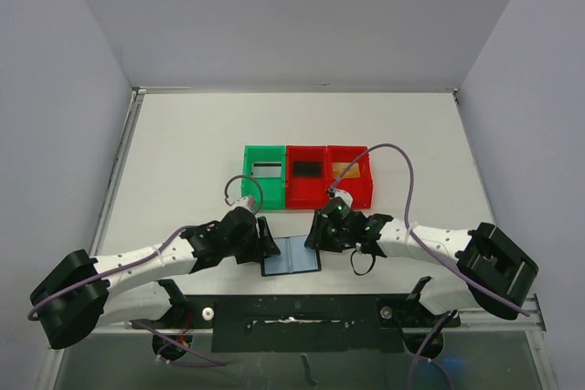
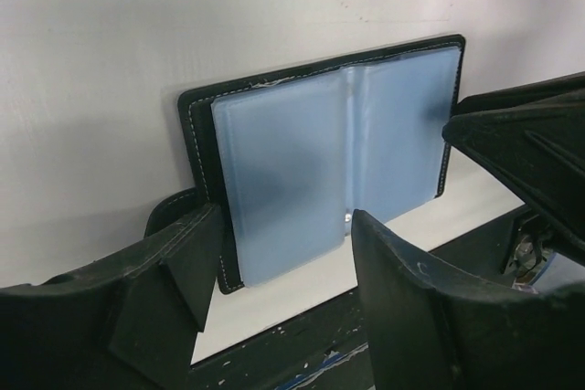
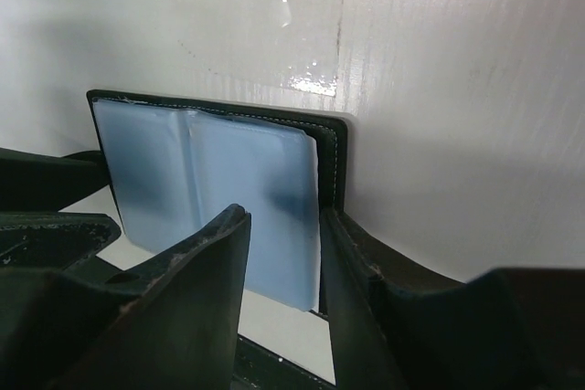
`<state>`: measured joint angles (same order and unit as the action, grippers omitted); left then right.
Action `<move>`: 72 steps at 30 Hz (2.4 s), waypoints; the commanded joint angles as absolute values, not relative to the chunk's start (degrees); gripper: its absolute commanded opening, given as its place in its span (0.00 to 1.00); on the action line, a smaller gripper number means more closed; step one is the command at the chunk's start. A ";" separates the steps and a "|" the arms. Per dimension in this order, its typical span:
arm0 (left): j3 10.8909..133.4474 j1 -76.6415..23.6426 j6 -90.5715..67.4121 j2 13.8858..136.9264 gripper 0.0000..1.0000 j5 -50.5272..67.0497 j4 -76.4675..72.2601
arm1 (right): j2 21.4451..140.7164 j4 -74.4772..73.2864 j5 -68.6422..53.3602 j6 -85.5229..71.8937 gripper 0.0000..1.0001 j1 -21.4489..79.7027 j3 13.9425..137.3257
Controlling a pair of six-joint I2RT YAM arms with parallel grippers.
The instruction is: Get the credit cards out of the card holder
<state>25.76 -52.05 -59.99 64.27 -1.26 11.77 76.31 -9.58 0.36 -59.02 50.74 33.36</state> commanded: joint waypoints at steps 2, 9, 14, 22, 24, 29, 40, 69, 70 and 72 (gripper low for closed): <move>24.69 -52.31 -60.38 64.94 0.54 -1.10 8.39 | 77.60 -9.16 0.24 -59.67 0.37 51.79 34.85; 21.78 -52.31 -60.99 66.33 0.38 0.79 3.68 | 79.98 -7.55 -1.43 -59.17 0.30 52.46 35.47; 21.31 -52.30 -60.82 68.20 0.31 1.49 2.91 | 81.99 -7.13 -2.73 -58.65 0.18 53.02 36.78; 21.18 -52.50 -60.82 68.48 0.25 1.92 1.87 | 82.59 -0.49 -8.82 -58.57 0.08 53.18 36.66; 21.10 -52.47 -60.80 68.31 0.24 2.15 1.61 | 83.46 2.18 -11.25 -59.05 0.08 53.08 36.33; 21.00 -52.55 -60.94 67.84 0.24 2.59 0.62 | 85.49 6.67 -14.69 -61.28 0.10 53.00 35.34; 21.92 -52.56 -61.14 66.56 0.28 0.42 4.17 | 80.61 -14.13 0.72 -58.87 0.32 53.50 39.53; 32.10 -53.63 -58.04 69.65 0.25 -3.21 14.69 | 82.74 -20.44 4.70 -57.18 0.36 55.87 43.55; 32.82 -53.55 -57.87 67.54 0.28 -4.58 17.50 | 81.57 -22.90 7.12 -57.01 0.41 55.83 44.92; 34.58 -53.44 -57.59 64.32 0.39 -7.32 22.57 | 79.09 -28.14 12.18 -56.87 0.52 55.73 46.96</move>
<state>29.19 -53.30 -58.85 70.96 -0.58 11.77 84.27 -18.26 2.44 -58.22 55.24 42.28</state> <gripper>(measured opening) 0.301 0.444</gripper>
